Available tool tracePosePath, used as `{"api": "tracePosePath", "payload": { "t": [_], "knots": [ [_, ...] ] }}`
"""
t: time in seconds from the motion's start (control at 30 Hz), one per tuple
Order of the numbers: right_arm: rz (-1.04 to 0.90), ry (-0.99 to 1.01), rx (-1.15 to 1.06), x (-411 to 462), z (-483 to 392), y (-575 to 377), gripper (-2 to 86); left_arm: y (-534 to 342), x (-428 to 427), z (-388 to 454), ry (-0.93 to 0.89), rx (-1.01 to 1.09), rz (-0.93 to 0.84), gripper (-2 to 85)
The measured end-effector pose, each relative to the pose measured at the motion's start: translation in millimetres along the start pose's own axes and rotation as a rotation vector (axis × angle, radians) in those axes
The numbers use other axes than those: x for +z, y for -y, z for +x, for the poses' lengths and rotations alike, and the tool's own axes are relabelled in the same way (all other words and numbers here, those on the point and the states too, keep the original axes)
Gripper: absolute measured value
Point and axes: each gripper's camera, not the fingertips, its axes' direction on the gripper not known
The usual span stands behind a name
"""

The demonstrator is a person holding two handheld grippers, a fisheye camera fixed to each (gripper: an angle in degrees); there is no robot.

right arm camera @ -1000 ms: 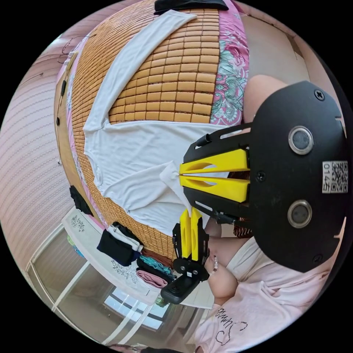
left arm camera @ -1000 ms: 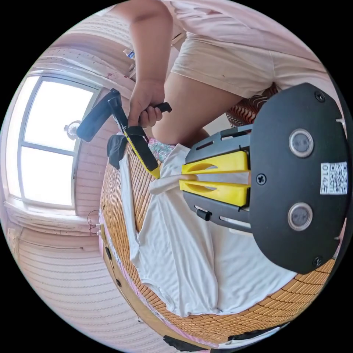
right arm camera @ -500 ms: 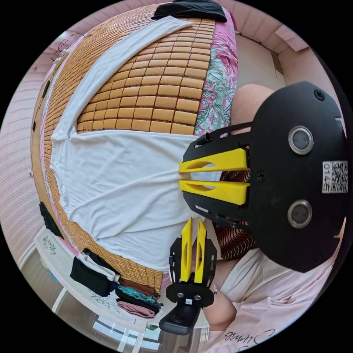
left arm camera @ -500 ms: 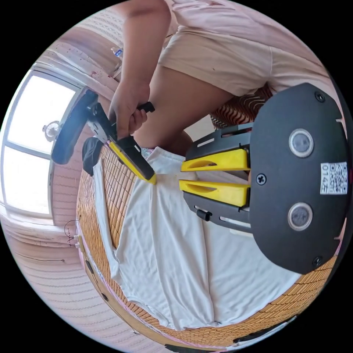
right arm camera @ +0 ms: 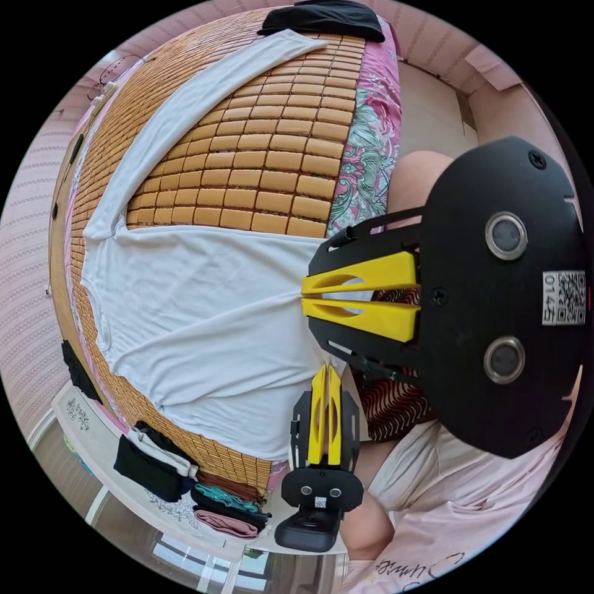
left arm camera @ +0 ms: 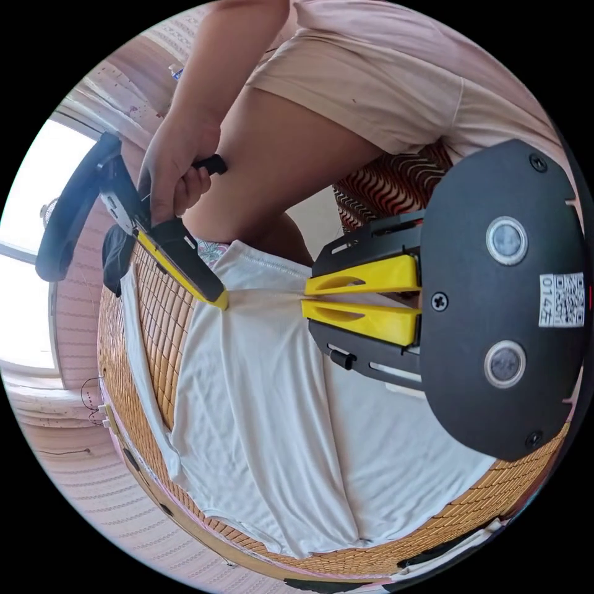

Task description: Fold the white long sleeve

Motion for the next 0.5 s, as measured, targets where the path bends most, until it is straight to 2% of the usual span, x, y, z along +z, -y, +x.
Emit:
{"api": "tracePosePath", "payload": {
  "t": [0.27, 0.43, 0.5],
  "knots": [
    [0.059, 0.017, 0.052, -16, 8, -13, 0.4, -17, -14, -18, -0.067, -0.033, -0.005, 0.6],
    [0.277, -0.049, 0.089, -46, 32, -22, 2.8, -30, -37, -35, -0.113, -0.090, 0.034, 0.5],
    [0.307, -0.021, 0.093, -49, 40, -18, 3.0, -34, -50, -52, -0.061, -0.132, 0.061, 0.5]
  ]
}}
